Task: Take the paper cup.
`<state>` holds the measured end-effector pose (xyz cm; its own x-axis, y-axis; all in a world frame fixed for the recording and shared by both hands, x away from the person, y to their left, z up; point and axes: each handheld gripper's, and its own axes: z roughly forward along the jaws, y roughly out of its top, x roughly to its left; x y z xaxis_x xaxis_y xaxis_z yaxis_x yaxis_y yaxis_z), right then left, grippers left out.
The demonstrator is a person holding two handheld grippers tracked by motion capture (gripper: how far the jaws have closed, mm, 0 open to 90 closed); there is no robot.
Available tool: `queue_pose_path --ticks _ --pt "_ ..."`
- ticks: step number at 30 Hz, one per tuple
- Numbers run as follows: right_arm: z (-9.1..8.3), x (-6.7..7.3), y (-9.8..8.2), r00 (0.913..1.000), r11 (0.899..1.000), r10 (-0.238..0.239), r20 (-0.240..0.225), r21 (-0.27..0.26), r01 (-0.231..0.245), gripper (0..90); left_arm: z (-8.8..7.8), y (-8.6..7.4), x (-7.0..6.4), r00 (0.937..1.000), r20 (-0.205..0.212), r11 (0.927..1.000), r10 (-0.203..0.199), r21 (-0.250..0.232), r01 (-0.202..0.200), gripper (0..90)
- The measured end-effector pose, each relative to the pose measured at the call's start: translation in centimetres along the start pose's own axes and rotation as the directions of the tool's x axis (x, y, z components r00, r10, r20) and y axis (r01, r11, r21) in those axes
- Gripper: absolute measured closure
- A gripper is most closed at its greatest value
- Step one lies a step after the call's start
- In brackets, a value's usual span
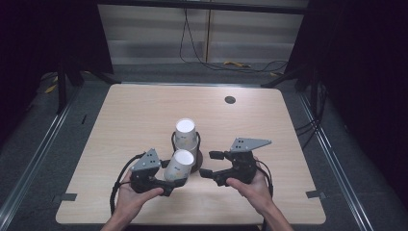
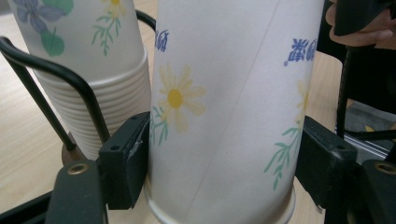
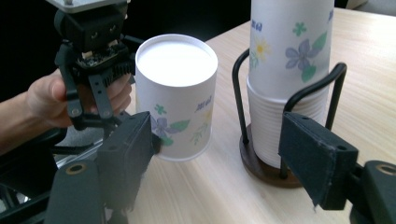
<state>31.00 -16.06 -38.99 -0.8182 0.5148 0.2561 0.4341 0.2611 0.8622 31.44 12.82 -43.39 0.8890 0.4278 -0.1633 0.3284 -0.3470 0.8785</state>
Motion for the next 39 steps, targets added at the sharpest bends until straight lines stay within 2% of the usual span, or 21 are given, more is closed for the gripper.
queue_pose_path --ticks 3,7,9,11,13,17,23,26,30,31,33,36,38,39 --pt "-0.1 -0.1 -0.3 1.0 1.0 0.002 0.006 0.005 -0.002 25.8 0.1 0.0 0.1 1.0 0.0 0.9996 0.005 0.028 -0.005 27.4" --pt "0.1 -0.3 -0.7 1.0 0.999 -0.002 0.007 0.04 0.002 24.4 0.2 0.1 0.1 0.9999 0.004 0.998 0.013 0.062 -0.013 27.4" --pt "0.2 -0.3 -0.9 1.0 0.998 -0.005 0.004 0.063 0.005 23.7 0.2 0.1 0.1 0.9998 -0.018 0.9961 0.012 0.088 -0.01 27.7" --pt "0.3 -0.3 -1.0 0.9999 0.997 -0.015 0.005 0.081 0.014 23.6 0.3 0.2 0.2 0.9991 -0.033 0.9928 0.027 0.118 -0.023 27.7" --pt "0.4 -0.2 -0.9 0.9994 0.995 -0.032 0.009 0.097 0.031 24.1 0.4 0.3 0.2 0.9991 -0.008 0.9909 0.041 0.129 -0.04 27.7" --pt "0.8 -0.2 -0.9 0.9979 0.988 -0.066 0.002 0.142 0.065 28.9 0.6 0.3 0.2 0.9991 0.002 0.9879 0.042 0.15 -0.041 27.6" --pt "1.3 0.1 -1.0 0.9946 0.973 -0.103 0.008 0.207 0.099 29.8 0.9 0.4 -0.1 0.9962 0.01 0.9759 0.087 0.2 -0.087 27.4" --pt "1.3 0.2 -0.8 0.9939 0.969 -0.11 0.0 0.221 0.107 29.4 1.1 0.6 -0.1 0.9956 0.015 0.9708 0.093 0.221 -0.094 27.4" --pt "1.4 0.0 -0.7 0.9943 0.964 -0.106 -0.011 0.243 0.106 29.5 1.3 0.9 -0.2 0.9926 0.008 0.9636 0.121 0.239 -0.12 27.4" --pt "1.4 -0.1 -0.7 0.9942 0.962 -0.107 -0.012 0.251 0.107 29.5 1.2 1.0 -0.2 0.9896 0.013 0.9549 0.143 0.261 -0.141 27.5" --pt "1.5 -0.1 -0.7 0.9936 0.956 -0.111 -0.018 0.27 0.112 28.7 1.4 0.9 -0.3 0.9912 0.011 0.9566 0.132 0.261 -0.13 27.5" --pt "1.8 -0.1 -0.9 0.9934 0.947 -0.111 -0.028 0.299 0.114 27.0 1.6 0.8 -0.4 0.9852 -0.006 0.9432 0.171 0.29 -0.162 27.5" --pt "1.9 -0.2 -1.0 0.9933 0.941 -0.113 -0.021 0.319 0.114 27.0 1.6 0.7 -0.4 0.9846 -0.005 0.9407 0.175 0.296 -0.165 27.5" --pt "2.0 -0.2 -1.1 0.9937 0.939 -0.111 -0.02 0.326 0.111 26.9 1.6 0.6 -0.5 0.9845 -0.006 0.9424 0.175 0.29 -0.166 27.5"
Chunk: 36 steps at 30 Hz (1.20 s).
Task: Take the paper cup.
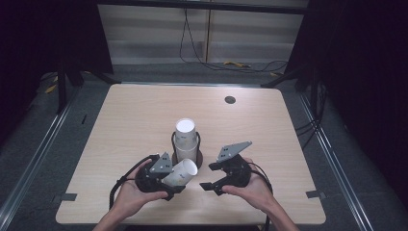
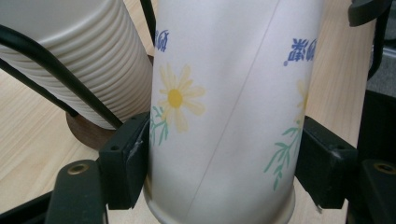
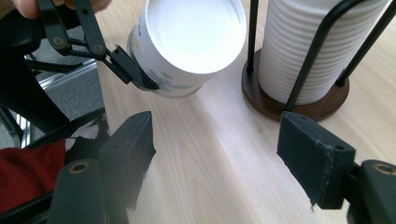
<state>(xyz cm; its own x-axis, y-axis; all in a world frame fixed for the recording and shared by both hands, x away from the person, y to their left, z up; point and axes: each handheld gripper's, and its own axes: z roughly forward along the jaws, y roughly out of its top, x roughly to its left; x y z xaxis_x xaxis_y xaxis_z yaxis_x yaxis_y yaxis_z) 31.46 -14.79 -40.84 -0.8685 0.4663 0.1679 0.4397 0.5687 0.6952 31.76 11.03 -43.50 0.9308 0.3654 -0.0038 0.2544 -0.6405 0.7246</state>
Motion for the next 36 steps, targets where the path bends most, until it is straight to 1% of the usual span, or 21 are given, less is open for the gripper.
queue_pose_path --ticks 3,6,7,8,9,11,13,14,18,20,21,22,25,27,28,29,30,31,32,35,36 --pt "0.1 -0.2 0.0 0.9999 1.0 0.011 0.01 0.023 -0.011 24.3 0.0 0.1 -0.1 0.9996 -0.013 0.9994 0.026 0.023 -0.026 27.6" --pt "0.2 -0.4 0.0 0.9996 0.999 0.024 0.013 0.034 -0.024 26.6 0.1 0.1 -0.2 0.9988 -0.025 0.9986 0.043 0.033 -0.042 27.6" --pt "0.1 -0.5 0.1 0.9982 0.997 0.059 -0.01 0.052 -0.058 27.4 0.2 0.1 -0.3 0.9985 -0.026 0.9982 0.048 0.037 -0.047 27.6" --pt "0.1 -0.7 0.1 0.9967 0.995 0.078 -0.022 0.059 -0.077 27.4 0.2 0.0 -0.3 0.9982 -0.028 0.998 0.052 0.037 -0.051 27.6" --pt "0.1 -0.6 0.1 0.9959 0.994 0.089 -0.02 0.067 -0.087 27.5 0.3 0.0 -0.4 0.9979 -0.036 0.9976 0.054 0.045 -0.053 27.6" --pt "0.1 -0.6 0.1 0.9954 0.993 0.092 -0.028 0.081 -0.089 28.3 0.4 0.0 -0.5 0.9969 -0.041 0.9967 0.067 0.049 -0.065 27.6" --pt "0.1 -0.6 0.2 0.9959 0.992 0.087 -0.023 0.093 -0.084 28.3 0.5 0.0 -0.6 0.9962 -0.044 0.9956 0.075 0.059 -0.073 27.6" --pt "0.1 -0.5 0.2 0.9953 0.99 0.094 -0.021 0.105 -0.091 28.3 0.5 0.0 -0.6 0.9962 -0.04 0.9954 0.078 0.059 -0.075 27.6" --pt "0.2 -0.7 0.4 0.9959 0.99 0.085 -0.029 0.119 -0.081 28.8 0.5 0.1 -0.5 0.9952 -0.037 0.9945 0.09 0.057 -0.088 27.6" --pt "0.2 -0.8 0.5 0.9944 0.987 0.098 -0.038 0.134 -0.092 29.1 0.5 0.1 -0.4 0.9945 -0.049 0.9944 0.092 0.057 -0.089 27.6" --pt "0.3 -0.9 0.6 0.9943 0.986 0.097 -0.044 0.141 -0.09 29.1 0.4 0.2 -0.4 0.9935 -0.06 0.9932 0.097 0.071 -0.092 27.6" --pt "0.3 -1.0 0.7 0.9944 0.986 0.097 -0.042 0.142 -0.09 29.1 0.5 0.2 -0.5 0.9927 -0.065 0.9927 0.101 0.072 -0.097 27.6" --pt "0.2 -1.2 1.2 0.9924 0.982 0.112 -0.051 0.158 -0.103 29.0 0.7 0.4 -0.6 0.9859 -0.083 0.9858 0.145 0.097 -0.137 27.6" --pt "0.2 -1.3 1.5 0.9923 0.98 0.113 -0.05 0.169 -0.103 28.7 0.8 0.5 -0.7 0.9859 -0.073 0.9846 0.151 0.101 -0.143 27.7" --pt "0.3 -1.4 1.6 0.9928 0.98 0.108 -0.05 0.173 -0.098 28.1 0.9 0.5 -0.7 0.9847 -0.077 0.9837 0.156 0.102 -0.148 27.7" --pt "0.3 -1.4 1.7 0.9927 0.979 0.109 -0.053 0.177 -0.098 27.8 0.9 0.6 -0.8 0.983 -0.079 0.9811 0.166 0.114 -0.156 27.6" --pt "0.3 -1.3 1.9 0.9925 0.978 0.108 -0.057 0.185 -0.096 27.3 0.9 0.6 -0.8 0.9802 -0.085 0.9786 0.179 0.119 -0.168 27.7" --pt "0.3 -1.3 2.0 0.9925 0.977 0.109 -0.055 0.191 -0.097 27.1 1.0 0.7 -1.0 0.976 -0.102 0.9752 0.192 0.131 -0.179 27.7" --pt "0.3 -1.3 2.2 0.9925 0.975 0.108 -0.058 0.199 -0.094 26.7 1.1 0.8 -1.0 0.9742 -0.102 0.9724 0.201 0.141 -0.186 27.6" --pt "0.4 -1.3 2.5 0.9915 0.971 0.109 -0.071 0.221 -0.091 25.5 1.2 0.9 -1.1 0.9724 -0.09 0.9683 0.215 0.149 -0.201 27.7" --pt "0.4 -1.4 2.6 0.9912 0.969 0.111 -0.073 0.231 -0.091 25.4 1.3 1.0 -1.2 0.9706 -0.094 0.9663 0.221 0.155 -0.205 27.6"
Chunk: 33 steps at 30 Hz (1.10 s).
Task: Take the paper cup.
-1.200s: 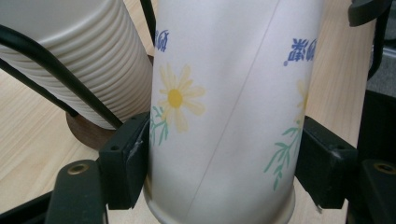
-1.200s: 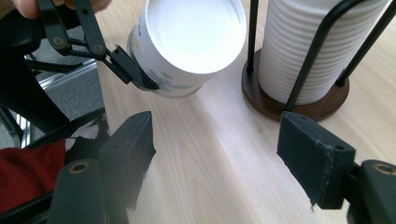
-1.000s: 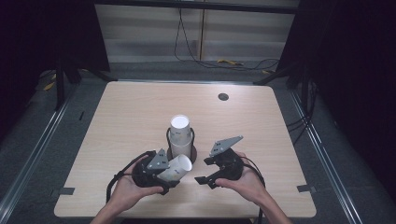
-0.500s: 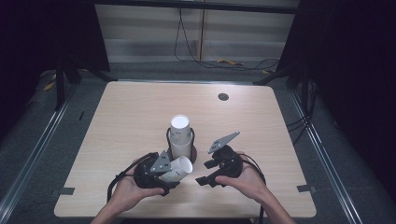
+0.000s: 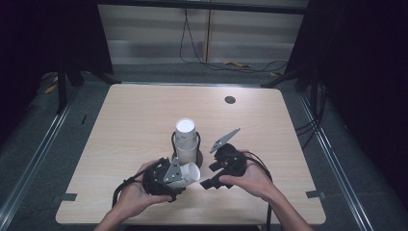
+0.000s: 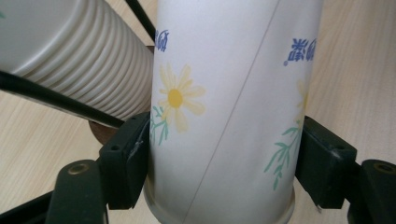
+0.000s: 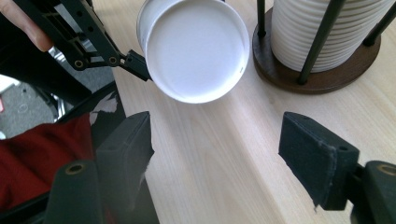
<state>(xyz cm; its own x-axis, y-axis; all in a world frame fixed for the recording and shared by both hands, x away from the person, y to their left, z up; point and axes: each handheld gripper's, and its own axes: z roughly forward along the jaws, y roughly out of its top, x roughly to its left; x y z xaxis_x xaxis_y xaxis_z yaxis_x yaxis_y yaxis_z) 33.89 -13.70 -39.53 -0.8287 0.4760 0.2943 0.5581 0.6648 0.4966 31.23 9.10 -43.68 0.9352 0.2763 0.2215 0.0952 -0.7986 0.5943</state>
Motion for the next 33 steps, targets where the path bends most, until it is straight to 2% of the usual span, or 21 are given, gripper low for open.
queue_pose_path --ticks 3,10,14,15,17,18,19,23,24,25,26,27,28,29,30,31,33 --pt "0.0 -0.2 0.3 1.0 1.0 0.001 -0.001 0.017 -0.001 25.7 0.2 0.1 -0.1 1.0 -0.003 1.0 -0.006 -0.006 0.006 27.7" --pt "0.2 -0.1 0.8 0.9999 0.999 0.002 -0.015 0.041 -0.001 25.4 0.4 0.2 -0.1 0.9999 -0.002 0.9999 0.012 0.002 -0.012 27.7" --pt "0.2 -0.2 1.1 0.9995 0.999 0.009 -0.031 0.053 -0.007 26.2 0.5 0.3 -0.2 0.9994 -0.004 0.9993 0.034 0.016 -0.034 27.8" --pt "0.3 -0.2 1.2 0.9995 0.998 0.005 -0.03 0.056 -0.003 26.2 0.5 0.3 -0.3 0.9991 -0.018 0.9992 0.037 0.018 -0.037 27.8" --pt "0.4 -0.2 1.3 0.9994 0.998 0.001 -0.035 0.058 0.001 26.7 0.5 0.4 -0.2 0.998 -0.011 0.997 0.063 0.047 -0.062 27.9" --pt "0.4 -0.2 1.4 0.9992 0.998 -0.002 -0.039 0.062 0.005 26.8 0.7 0.5 -0.4 0.9987 -0.005 0.9983 0.051 0.029 -0.051 27.9" --pt "0.6 -0.2 1.5 0.9993 0.998 -0.004 -0.037 0.067 0.006 26.4 0.8 0.5 -0.5 0.9983 -0.025 0.9982 0.053 0.029 -0.052 27.9" --pt "1.0 -0.3 1.7 0.9991 0.996 0.004 -0.043 0.091 0.0 26.3 1.0 0.8 -0.8 0.998 -0.018 0.9974 0.06 0.039 -0.06 27.9" --pt "1.2 -0.4 1.8 0.9987 0.995 0.009 -0.05 0.1 -0.004 26.2 1.0 0.9 -0.7 0.9968 -0.018 0.996 0.078 0.045 -0.077 27.9" --pt "1.4 -0.4 1.8 0.9985 0.995 0.011 -0.054 0.104 -0.005 26.1 1.0 1.0 -0.9 0.9971 -0.019 0.9961 0.073 0.051 -0.072 27.9" --pt "1.5 -0.4 1.9 0.9983 0.994 0.012 -0.057 0.111 -0.006 26.3 1.0 1.1 -0.9 0.9951 -0.011 0.9929 0.098 0.07 -0.097 27.9" --pt "1.6 -0.4 1.9 0.9982 0.993 0.014 -0.058 0.118 -0.007 26.0 1.1 1.1 -1.0 0.9964 -0.018 0.995 0.083 0.058 -0.082 27.9" --pt "1.7 -0.4 2.0 0.9982 0.992 0.015 -0.058 0.124 -0.008 25.9 1.1 1.2 -1.0 0.9946 -0.013 0.9922 0.103 0.072 -0.102 27.9" --pt "1.8 -0.4 2.0 0.998 0.991 0.019 -0.06 0.13 -0.011 25.9 1.2 1.3 -1.2 0.9954 -0.013 0.9935 0.095 0.064 -0.094 27.9" --pt "1.8 -0.5 2.1 0.9979 0.991 0.016 -0.062 0.135 -0.008 26.0 1.2 1.4 -1.2 0.993 -0.009 0.9901 0.118 0.078 -0.117 27.9" --pt "1.9 -0.5 2.1 0.9977 0.99 0.022 -0.065 0.14 -0.013 26.2 1.3 1.5 -1.3 0.9934 -0.015 0.9912 0.114 0.071 -0.112 28.0" --pt "2.1 -0.5 2.2 0.9976 0.988 0.028 -0.063 0.154 -0.018 26.1 1.3 1.7 -1.5 0.9902 -0.017 0.9858 0.138 0.098 -0.136 27.9"
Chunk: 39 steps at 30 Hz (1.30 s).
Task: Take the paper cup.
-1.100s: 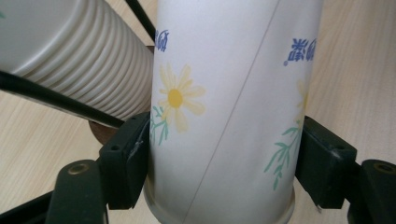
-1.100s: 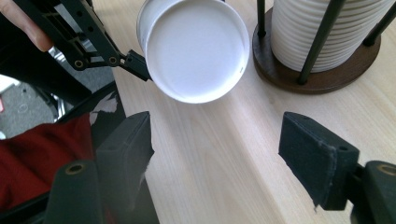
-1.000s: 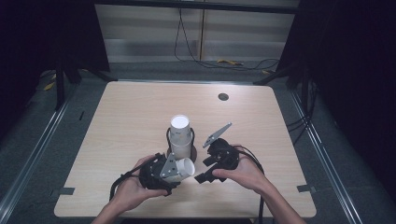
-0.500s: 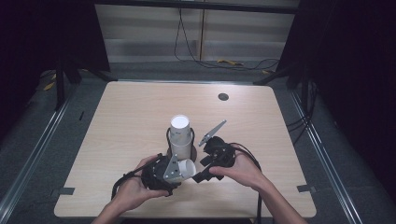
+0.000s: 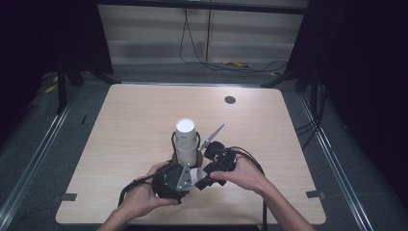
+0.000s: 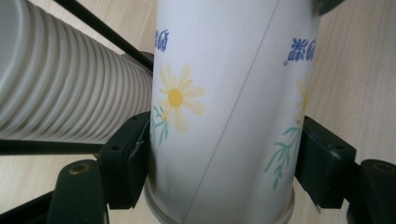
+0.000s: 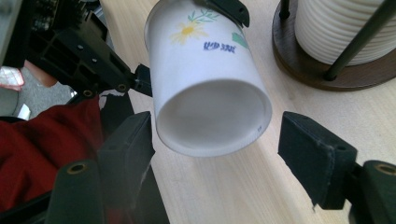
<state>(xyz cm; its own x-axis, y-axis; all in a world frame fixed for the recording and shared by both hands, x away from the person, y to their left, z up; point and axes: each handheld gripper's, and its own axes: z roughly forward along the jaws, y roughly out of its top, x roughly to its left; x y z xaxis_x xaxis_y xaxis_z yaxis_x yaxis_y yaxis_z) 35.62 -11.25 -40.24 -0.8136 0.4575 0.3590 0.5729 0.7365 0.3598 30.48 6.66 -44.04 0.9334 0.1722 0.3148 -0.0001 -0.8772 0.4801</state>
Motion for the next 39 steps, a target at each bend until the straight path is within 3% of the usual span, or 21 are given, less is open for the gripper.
queue_pose_path --ticks 11,13,16,23,31,34,39 --pt "1.4 -0.5 0.5 0.998 0.997 0.014 -0.061 0.08 -0.01 29.1 0.4 0.7 -0.7 0.9968 -0.007 0.9965 0.08 0.025 -0.08 28.1" --pt "1.6 -0.6 0.6 0.9968 0.996 0.005 -0.08 0.084 0.001 31.7 0.4 0.7 -1.0 0.9977 -0.013 0.9977 0.066 0.015 -0.066 28.1" --pt "1.9 -0.6 0.6 0.9952 0.995 0.006 -0.097 0.096 0.003 31.9 0.3 0.8 -1.1 0.9949 -0.019 0.9948 0.099 0.027 -0.098 28.1" --pt "2.1 -0.6 0.7 0.9916 0.995 0.027 -0.126 0.099 -0.015 31.4 0.2 0.8 -1.4 0.9925 -0.024 0.9925 0.12 0.028 -0.119 28.0" --pt "2.0 -0.6 0.7 0.9891 0.994 0.041 -0.142 0.105 -0.026 34.1 0.0 0.3 -1.3 0.9946 0.0 0.9945 0.104 -0.014 -0.104 24.2" --pt "1.9 -0.5 0.7 0.9883 0.994 0.046 -0.146 0.108 -0.03 34.8 -0.1 0.1 -1.2 0.9972 0.006 0.9966 0.075 -0.035 -0.075 22.6" --pt "1.7 -0.4 0.6 0.9878 0.995 0.041 -0.15 0.101 -0.026 35.3 -0.1 -0.2 -1.1 0.998 0.016 0.9965 0.061 -0.058 -0.06 17.9"
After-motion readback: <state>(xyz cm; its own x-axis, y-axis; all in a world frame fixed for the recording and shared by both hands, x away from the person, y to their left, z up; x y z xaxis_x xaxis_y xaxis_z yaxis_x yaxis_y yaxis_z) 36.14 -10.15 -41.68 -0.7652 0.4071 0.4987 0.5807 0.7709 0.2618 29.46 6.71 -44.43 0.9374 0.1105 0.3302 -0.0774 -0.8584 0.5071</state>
